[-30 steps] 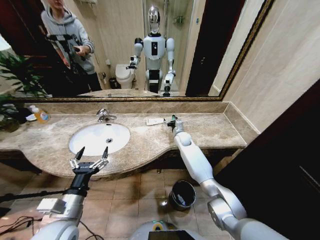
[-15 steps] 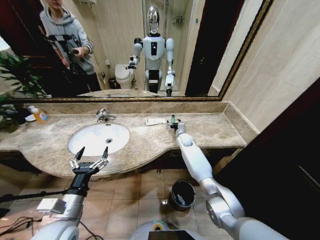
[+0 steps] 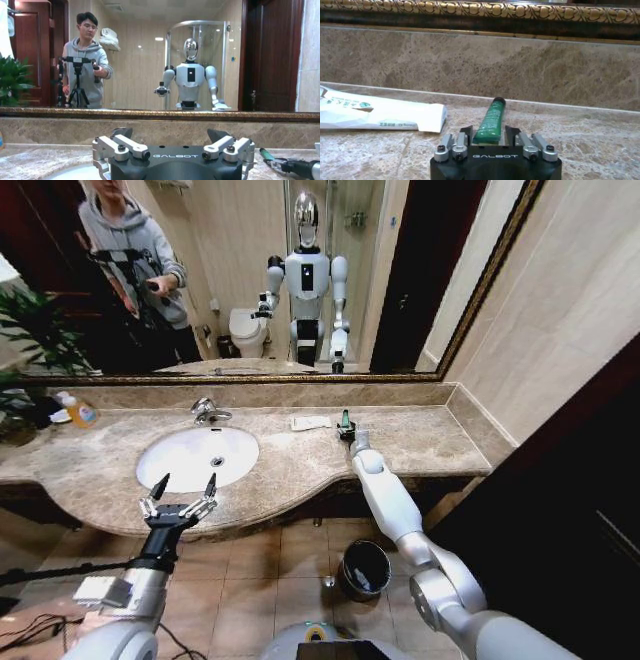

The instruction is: Pick up the trash from the sink and place it in the trash bin.

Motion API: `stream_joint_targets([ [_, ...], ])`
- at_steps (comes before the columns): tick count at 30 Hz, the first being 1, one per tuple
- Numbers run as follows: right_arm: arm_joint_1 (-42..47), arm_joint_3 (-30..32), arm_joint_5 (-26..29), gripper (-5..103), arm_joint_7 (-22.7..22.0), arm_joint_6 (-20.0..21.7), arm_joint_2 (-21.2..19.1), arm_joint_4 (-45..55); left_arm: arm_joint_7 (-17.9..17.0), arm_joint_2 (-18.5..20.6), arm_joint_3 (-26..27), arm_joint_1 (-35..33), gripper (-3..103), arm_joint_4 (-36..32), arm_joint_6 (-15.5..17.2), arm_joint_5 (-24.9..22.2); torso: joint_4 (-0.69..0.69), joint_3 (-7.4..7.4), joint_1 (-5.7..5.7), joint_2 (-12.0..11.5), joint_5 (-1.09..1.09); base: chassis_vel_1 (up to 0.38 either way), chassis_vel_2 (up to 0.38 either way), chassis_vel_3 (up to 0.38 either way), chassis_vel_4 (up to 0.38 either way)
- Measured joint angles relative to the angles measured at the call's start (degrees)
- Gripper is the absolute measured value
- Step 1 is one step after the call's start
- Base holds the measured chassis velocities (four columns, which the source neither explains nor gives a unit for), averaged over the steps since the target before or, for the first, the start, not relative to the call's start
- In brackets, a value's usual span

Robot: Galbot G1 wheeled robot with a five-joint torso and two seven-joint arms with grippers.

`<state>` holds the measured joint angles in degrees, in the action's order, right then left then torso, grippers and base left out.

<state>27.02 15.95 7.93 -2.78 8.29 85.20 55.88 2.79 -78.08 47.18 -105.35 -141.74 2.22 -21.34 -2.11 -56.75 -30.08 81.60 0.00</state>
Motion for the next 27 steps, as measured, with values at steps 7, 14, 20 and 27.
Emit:
stream_joint_targets([
  [7,0.80,0.24,0.42,29,0.04,0.00,-0.50,1.57,0.00,0.00,0.00,0.00,100,0.00,0.00,0.00,0.00,0.00,0.00,0.00,0.00,0.000,0.000,0.000,0.000],
  [14,2.17,0.31,1.41,10,0.54,0.04,-1.33,3.67,0.00,0.00,0.00,0.00,100,0.00,0.00,0.00,0.00,0.00,0.00,0.00,0.00,0.000,0.000,0.000,0.000],
  [20,3.03,0.32,3.24,1,0.48,1.26,-1.90,5.94,0.00,0.00,0.00,0.00,100,0.00,0.00,0.00,0.00,0.00,0.00,0.00,0.00,0.000,0.000,0.000,0.000],
  [27,6.06,0.79,5.36,0,-0.30,3.23,-4.33,13.77,0.00,0.00,0.00,0.00,100,0.00,0.00,0.00,0.00,0.00,0.00,0.00,0.01,0.000,0.000,0.000,0.000],
])
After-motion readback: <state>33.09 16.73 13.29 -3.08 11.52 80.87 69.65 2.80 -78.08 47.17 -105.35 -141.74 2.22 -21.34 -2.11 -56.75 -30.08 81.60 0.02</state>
